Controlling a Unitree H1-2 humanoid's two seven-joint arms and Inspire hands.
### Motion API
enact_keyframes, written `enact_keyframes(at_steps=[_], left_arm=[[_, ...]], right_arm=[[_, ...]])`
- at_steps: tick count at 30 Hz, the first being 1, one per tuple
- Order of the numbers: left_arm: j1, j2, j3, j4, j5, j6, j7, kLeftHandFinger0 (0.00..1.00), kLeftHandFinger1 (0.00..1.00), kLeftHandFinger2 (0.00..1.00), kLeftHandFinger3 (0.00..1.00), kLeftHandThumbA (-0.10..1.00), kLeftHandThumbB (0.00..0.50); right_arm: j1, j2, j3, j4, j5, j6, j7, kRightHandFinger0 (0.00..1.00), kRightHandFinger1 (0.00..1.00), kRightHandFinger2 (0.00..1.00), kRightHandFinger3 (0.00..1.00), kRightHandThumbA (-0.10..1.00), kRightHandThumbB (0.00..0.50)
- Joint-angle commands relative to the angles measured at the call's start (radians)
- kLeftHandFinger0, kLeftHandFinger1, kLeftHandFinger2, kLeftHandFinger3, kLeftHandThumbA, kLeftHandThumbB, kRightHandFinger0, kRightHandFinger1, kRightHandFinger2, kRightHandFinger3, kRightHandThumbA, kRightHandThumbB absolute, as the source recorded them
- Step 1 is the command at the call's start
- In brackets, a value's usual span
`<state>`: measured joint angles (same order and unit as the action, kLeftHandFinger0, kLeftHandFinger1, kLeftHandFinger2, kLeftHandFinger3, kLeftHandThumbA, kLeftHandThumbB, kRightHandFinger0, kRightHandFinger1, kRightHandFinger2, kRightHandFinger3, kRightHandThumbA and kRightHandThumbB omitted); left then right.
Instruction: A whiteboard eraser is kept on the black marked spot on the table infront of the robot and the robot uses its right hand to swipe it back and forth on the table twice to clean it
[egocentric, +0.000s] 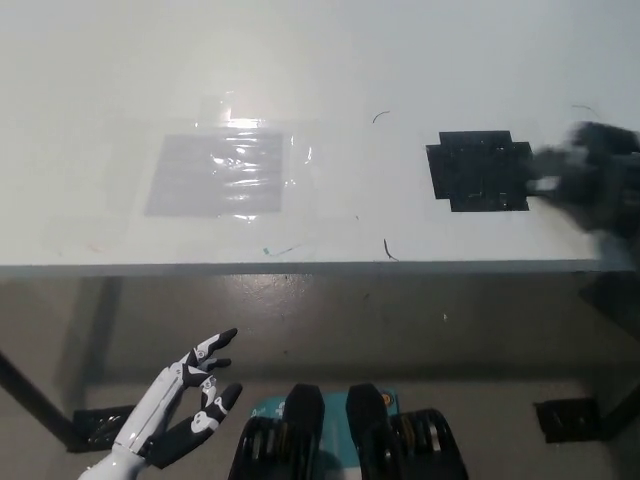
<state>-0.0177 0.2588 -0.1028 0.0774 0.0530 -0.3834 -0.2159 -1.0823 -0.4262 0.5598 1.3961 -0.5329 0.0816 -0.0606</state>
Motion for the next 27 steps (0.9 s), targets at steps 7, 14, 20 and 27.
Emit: enact_keyframes(at_steps=[7,14,20,27], left_arm=[[0.000,0.001,0.023,-0.027,-0.021,-0.014,0.007,0.88,1.00,1.00,1.00,0.72,0.314],[0.007,-0.002,0.020,-0.034,-0.013,-0.012,0.006,0.88,1.00,1.00,1.00,0.72,0.313],[0.005,-0.001,0.017,-0.035,-0.011,-0.009,0.001,0.88,1.00,1.00,1.00,0.71,0.311],[0.000,-0.001,0.017,-0.037,-0.001,-0.009,0.001,0.88,1.00,1.00,1.00,0.71,0.306]], right_arm=[[0.053,-0.184,-0.079,-0.011,0.024,0.012,-0.041,0.84,0.92,0.84,0.75,0.93,0.308],[0.040,-0.144,-0.101,-0.008,0.035,0.013,-0.036,0.73,0.87,0.88,0.93,0.93,0.338],[-0.002,-0.033,-0.108,-0.016,0.037,0.003,-0.037,0.54,0.49,0.46,0.70,0.94,0.354],[-0.095,0.158,-0.083,-0.017,0.021,0.020,-0.042,0.03,0.08,0.17,0.42,0.95,0.346]])
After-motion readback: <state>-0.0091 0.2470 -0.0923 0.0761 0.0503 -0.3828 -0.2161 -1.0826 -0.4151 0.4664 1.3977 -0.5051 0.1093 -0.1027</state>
